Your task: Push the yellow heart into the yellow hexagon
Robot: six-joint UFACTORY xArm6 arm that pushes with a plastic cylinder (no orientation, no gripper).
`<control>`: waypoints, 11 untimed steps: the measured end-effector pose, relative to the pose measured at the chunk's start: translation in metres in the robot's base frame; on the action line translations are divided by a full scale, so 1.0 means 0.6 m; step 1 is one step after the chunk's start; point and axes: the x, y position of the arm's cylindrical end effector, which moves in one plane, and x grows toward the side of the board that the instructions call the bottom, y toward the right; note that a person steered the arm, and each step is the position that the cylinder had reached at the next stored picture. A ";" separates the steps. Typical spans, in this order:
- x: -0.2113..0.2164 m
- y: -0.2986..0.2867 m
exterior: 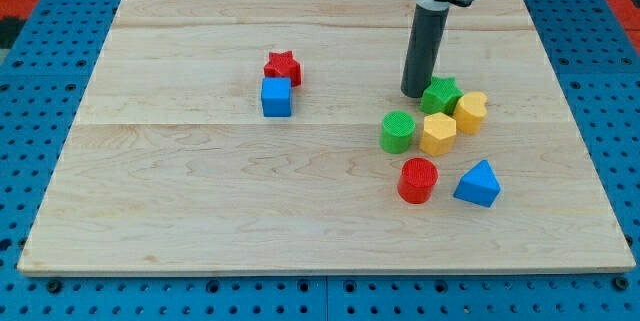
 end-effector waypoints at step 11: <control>0.004 0.081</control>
